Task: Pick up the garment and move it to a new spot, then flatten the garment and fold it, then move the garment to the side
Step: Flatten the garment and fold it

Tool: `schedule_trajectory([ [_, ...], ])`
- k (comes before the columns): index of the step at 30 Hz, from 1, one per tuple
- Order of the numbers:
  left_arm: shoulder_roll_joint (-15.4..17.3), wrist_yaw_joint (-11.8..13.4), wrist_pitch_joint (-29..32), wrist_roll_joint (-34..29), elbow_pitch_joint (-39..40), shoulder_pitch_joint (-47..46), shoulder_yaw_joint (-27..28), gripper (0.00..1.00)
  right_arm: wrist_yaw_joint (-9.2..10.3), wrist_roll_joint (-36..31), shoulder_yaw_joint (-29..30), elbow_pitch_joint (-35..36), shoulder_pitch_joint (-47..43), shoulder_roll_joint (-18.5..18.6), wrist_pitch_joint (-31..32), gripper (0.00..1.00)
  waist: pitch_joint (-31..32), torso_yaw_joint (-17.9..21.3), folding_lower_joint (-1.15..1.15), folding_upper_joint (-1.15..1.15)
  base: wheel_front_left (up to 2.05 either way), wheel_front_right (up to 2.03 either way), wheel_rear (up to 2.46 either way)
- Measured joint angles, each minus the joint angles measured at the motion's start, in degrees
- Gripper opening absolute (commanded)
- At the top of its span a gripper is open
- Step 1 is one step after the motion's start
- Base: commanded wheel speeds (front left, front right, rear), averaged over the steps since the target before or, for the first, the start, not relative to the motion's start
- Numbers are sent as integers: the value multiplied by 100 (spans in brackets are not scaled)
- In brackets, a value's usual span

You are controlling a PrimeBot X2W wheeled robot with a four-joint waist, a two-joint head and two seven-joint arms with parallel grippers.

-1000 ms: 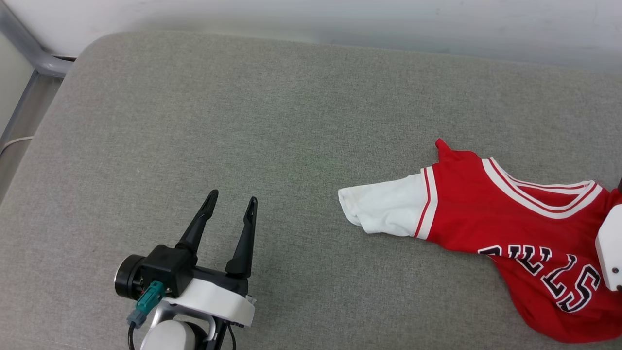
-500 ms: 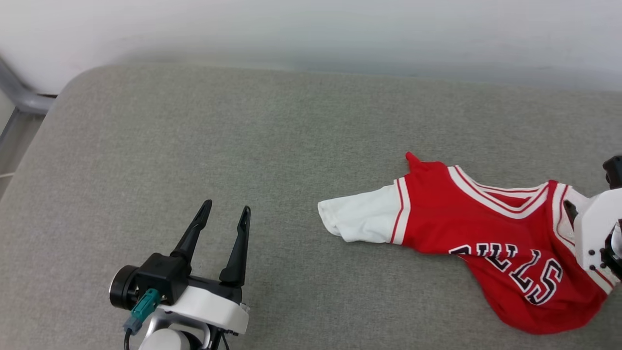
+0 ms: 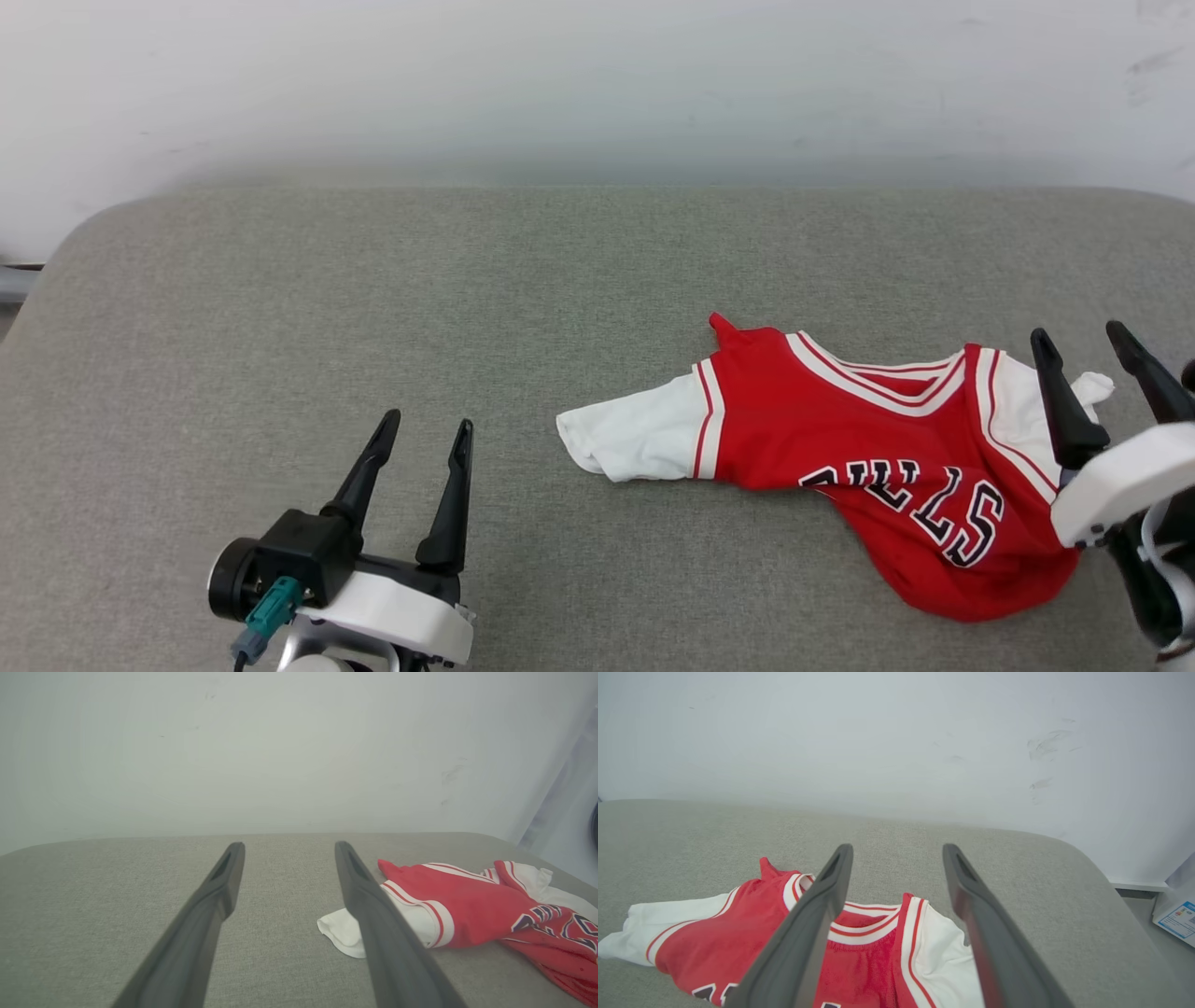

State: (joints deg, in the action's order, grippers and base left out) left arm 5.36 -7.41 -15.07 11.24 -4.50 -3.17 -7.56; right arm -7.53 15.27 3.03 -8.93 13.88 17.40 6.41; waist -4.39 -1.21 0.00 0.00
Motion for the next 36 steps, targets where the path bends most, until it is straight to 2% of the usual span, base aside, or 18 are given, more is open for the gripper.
schedule_trajectory([
  [5,13,1,0,73,-137,46,-70,100,1,-10,297,416,-530,-523,-601,100,-24,127,0,0,0,0,0],
  [10,134,0,96,171,-523,-50,-259,100,2,-76,439,648,-753,-792,-734,100,-119,275,0,0,0,0,0],
  [13,169,1,790,296,-762,-441,-379,100,1,-121,491,799,-801,-840,-714,100,-222,362,0,0,0,0,0],
  [20,274,70,3533,319,-981,-1552,-742,100,2,-124,546,1007,-840,-837,-604,100,-504,535,0,0,0,0,0],
  [22,354,124,4007,226,-973,-1825,-784,100,2,-124,495,1037,-837,-840,-603,100,-583,593,0,0,0,0,0],
  [27,480,142,4675,114,-1162,-2236,-898,100,2,-124,401,1039,-817,-851,-606,100,-794,730,0,0,0,0,0],
  [36,600,187,4731,9,-1705,-2478,-1000,100,2,-155,383,1007,-762,-850,-657,100,-1140,891,0,0,0,0,0],
])
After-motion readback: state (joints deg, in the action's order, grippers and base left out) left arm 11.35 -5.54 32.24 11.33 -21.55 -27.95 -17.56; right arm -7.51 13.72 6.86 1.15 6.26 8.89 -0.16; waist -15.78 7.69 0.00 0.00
